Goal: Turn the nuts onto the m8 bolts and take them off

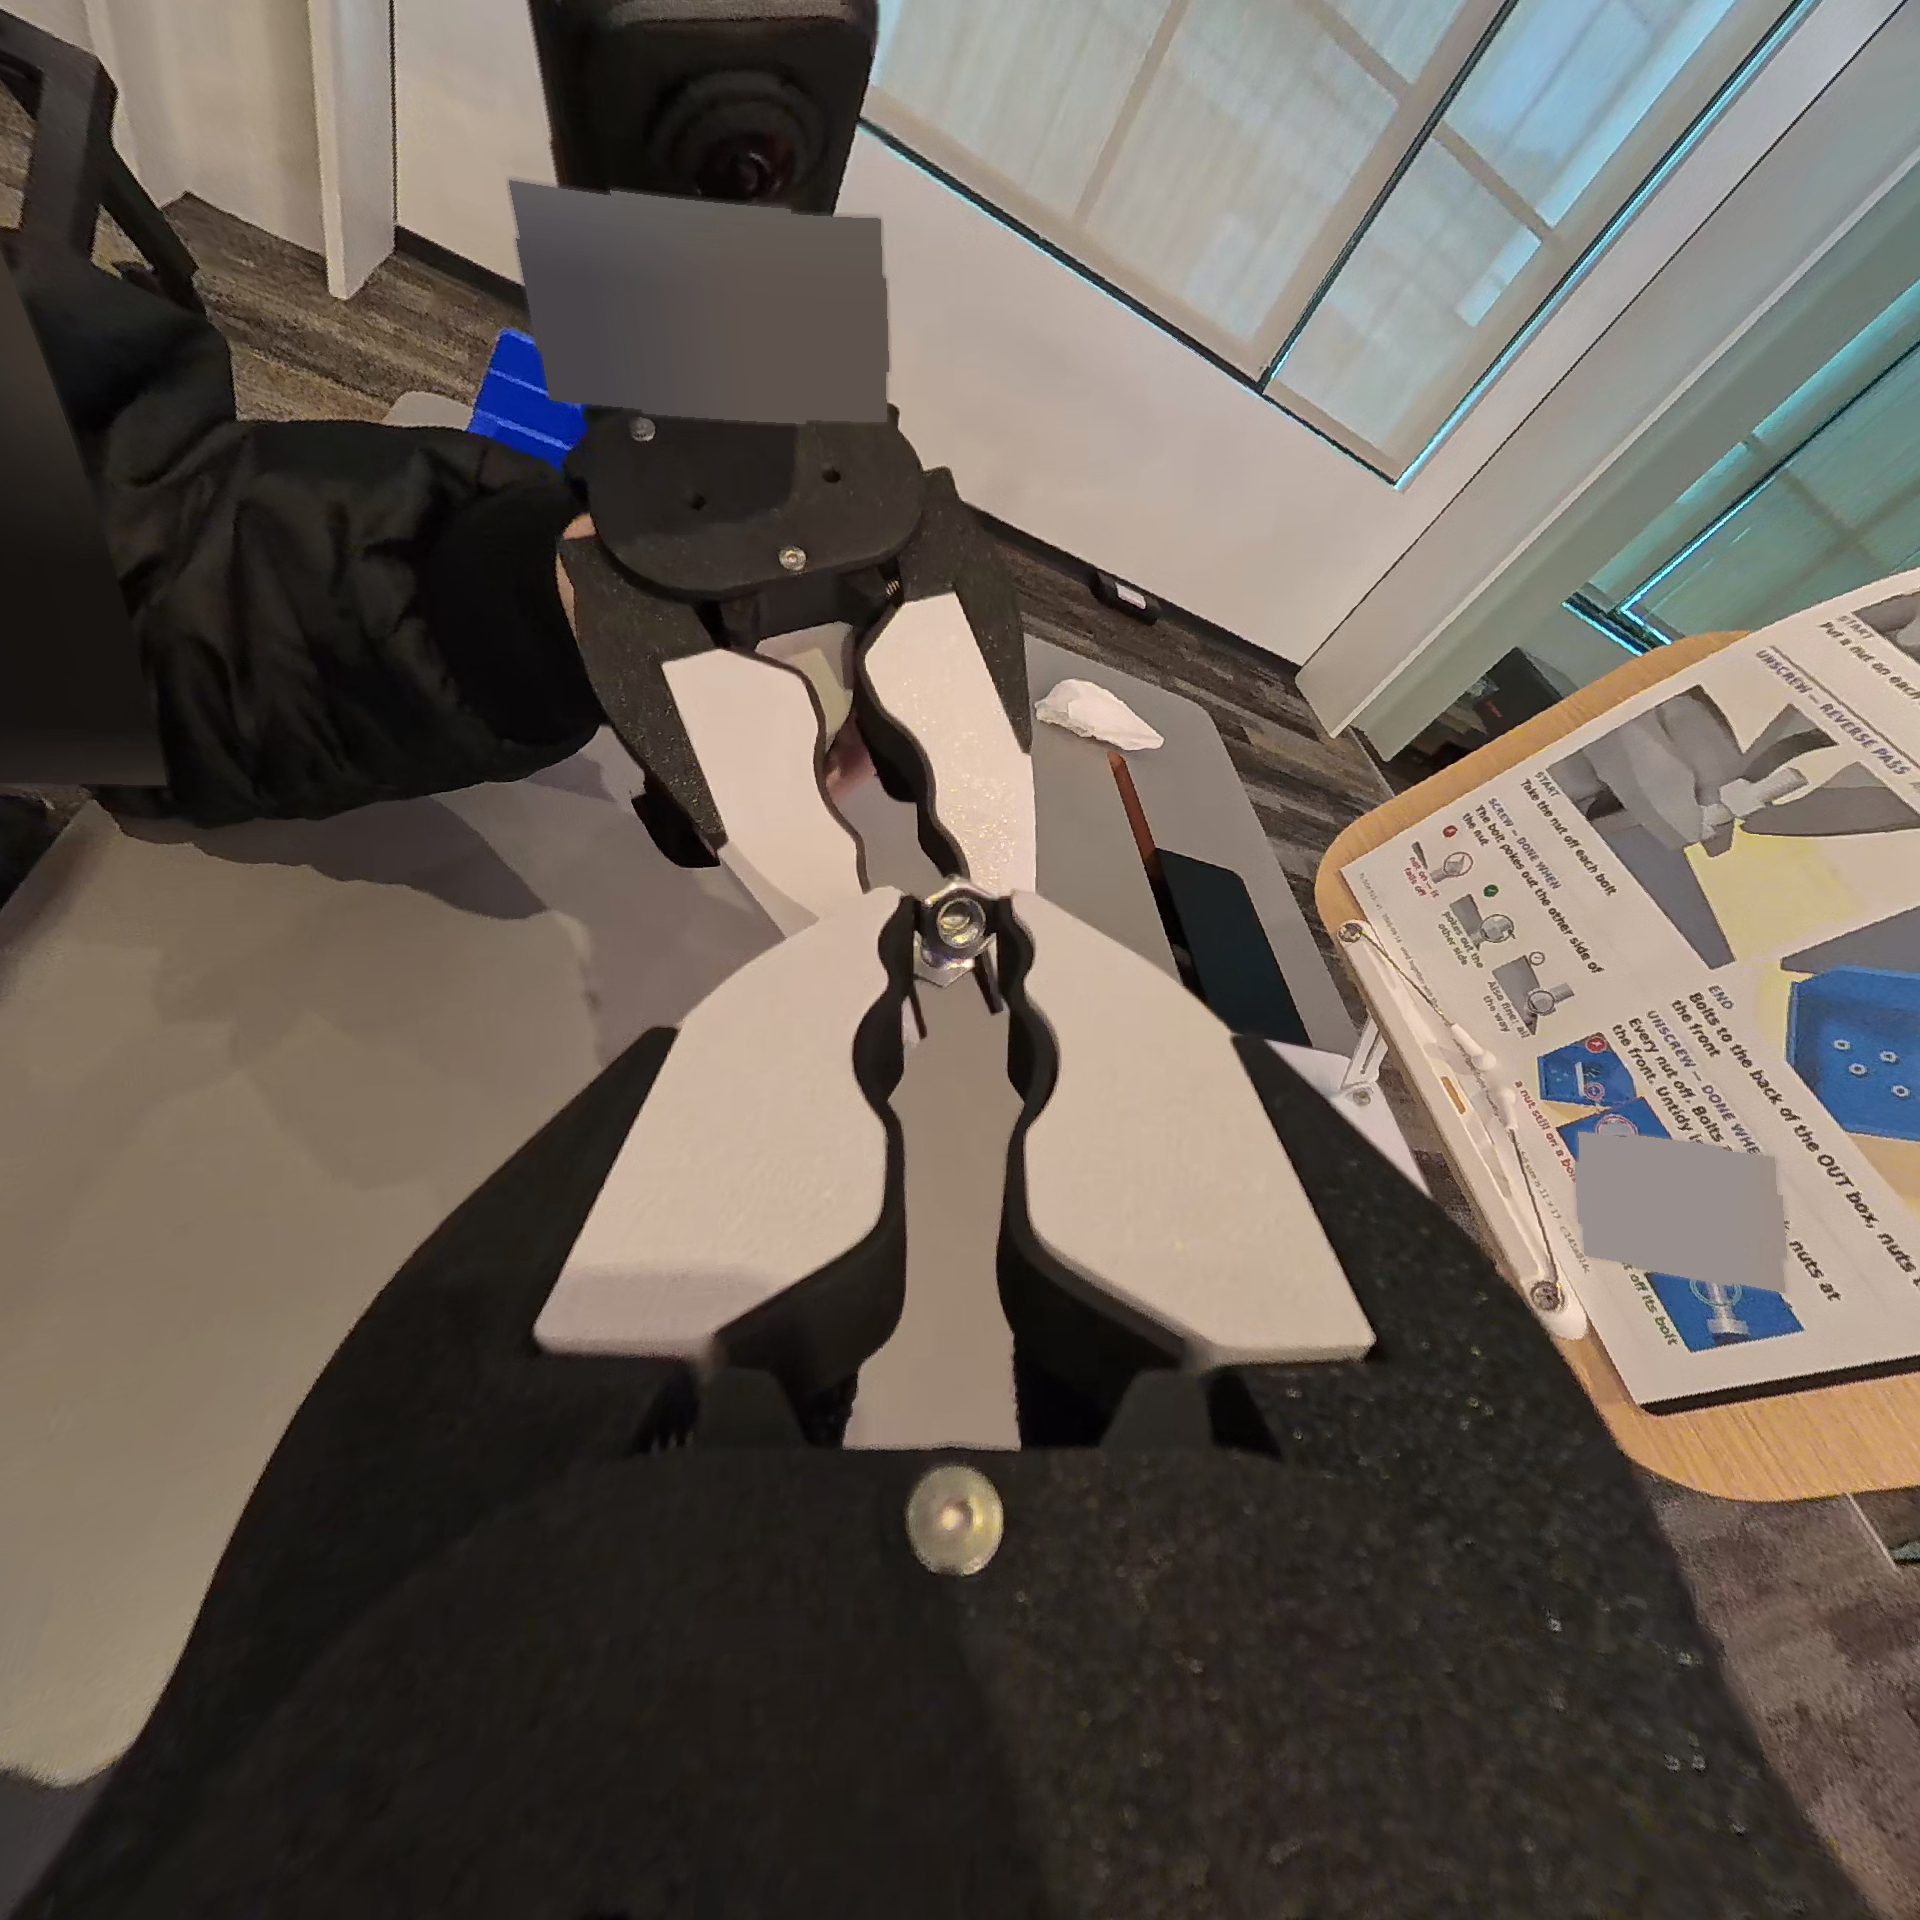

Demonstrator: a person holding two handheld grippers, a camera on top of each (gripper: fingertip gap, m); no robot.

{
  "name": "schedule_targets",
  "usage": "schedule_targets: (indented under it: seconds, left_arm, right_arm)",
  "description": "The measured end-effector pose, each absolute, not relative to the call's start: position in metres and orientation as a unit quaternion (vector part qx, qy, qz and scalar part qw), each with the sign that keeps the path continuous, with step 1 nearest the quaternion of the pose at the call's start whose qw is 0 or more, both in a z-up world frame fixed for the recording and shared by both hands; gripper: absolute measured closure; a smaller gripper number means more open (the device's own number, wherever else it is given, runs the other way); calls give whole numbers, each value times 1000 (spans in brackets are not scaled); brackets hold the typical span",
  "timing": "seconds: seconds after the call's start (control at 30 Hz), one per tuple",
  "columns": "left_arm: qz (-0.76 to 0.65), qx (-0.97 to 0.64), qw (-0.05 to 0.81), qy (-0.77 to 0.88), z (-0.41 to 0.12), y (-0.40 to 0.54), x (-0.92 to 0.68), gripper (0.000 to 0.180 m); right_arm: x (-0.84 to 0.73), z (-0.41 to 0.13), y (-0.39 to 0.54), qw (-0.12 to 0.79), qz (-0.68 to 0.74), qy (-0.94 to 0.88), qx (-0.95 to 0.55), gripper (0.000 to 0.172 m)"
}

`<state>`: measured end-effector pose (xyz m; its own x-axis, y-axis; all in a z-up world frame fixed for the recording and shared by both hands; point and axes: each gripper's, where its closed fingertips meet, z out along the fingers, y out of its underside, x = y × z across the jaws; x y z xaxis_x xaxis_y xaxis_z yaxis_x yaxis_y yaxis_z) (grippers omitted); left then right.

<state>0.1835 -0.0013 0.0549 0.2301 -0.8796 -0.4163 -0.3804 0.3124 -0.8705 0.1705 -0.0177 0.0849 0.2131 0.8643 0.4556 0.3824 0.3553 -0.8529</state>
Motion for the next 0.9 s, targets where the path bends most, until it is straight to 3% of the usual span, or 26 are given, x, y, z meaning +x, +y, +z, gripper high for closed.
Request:
schedule_targets:
  seconds: [0.37,0.73,0.9]
  left_arm:
    - [-176,-551,517,631,29,-4,183,164]
    - [-159,-545,468,677,8,-11,179,164]
    - [-166,-538,469,681,8,-14,181,164]
  right_arm:
    - [174,61,-22,538,67,-662,-517,158]
    - [177,38,-28,491,9,-699,-519,158]
    - [178,50,-29,520,11,-689,-505,158]
